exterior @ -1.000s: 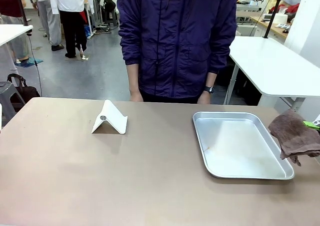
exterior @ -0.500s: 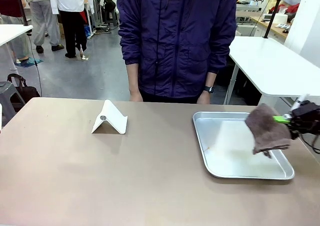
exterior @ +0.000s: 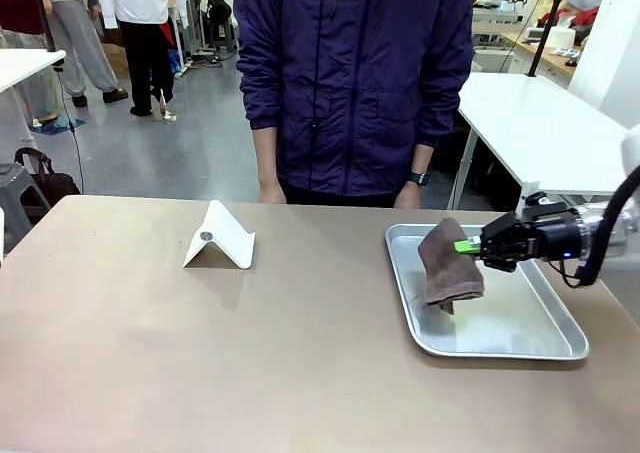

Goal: Clean the surface of the table.
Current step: Clean the area not pointed to by the person.

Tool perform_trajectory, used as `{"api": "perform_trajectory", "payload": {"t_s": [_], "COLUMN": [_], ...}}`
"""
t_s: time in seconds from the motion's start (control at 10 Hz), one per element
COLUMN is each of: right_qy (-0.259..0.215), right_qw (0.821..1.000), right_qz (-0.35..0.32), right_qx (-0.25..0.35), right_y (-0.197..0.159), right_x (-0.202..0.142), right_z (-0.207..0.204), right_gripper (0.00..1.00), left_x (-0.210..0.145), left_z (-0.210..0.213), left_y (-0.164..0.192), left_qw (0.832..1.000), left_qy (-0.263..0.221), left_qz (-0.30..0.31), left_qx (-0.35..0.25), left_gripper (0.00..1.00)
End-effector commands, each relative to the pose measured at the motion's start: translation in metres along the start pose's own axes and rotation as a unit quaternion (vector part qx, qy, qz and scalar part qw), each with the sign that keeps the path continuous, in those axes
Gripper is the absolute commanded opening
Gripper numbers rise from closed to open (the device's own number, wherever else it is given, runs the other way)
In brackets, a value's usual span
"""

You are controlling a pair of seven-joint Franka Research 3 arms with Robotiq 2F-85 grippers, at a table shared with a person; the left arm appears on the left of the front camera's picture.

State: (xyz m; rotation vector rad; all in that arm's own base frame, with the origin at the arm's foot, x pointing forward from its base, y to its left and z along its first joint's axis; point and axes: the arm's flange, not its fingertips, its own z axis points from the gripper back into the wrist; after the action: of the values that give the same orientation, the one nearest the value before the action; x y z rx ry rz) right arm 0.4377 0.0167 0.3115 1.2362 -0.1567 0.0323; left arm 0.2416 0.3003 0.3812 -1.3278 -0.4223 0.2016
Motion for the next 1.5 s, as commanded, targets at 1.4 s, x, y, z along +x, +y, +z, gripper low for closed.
{"api": "perform_trajectory", "payload": {"t_s": [1.4], "right_qy": [-0.071], "right_qw": [0.955], "right_qz": [0.057], "right_qx": [-0.284], "right_y": [-0.025], "right_x": [0.011], "right_z": [-0.081], "right_gripper": [0.10], "left_x": [-0.003], "left_z": [0.000], "left_y": [-0.003], "left_qw": [1.000], "left_qy": [0.004], "left_qz": [-0.001], "left_qx": [-0.001], "left_gripper": [0.22]}}
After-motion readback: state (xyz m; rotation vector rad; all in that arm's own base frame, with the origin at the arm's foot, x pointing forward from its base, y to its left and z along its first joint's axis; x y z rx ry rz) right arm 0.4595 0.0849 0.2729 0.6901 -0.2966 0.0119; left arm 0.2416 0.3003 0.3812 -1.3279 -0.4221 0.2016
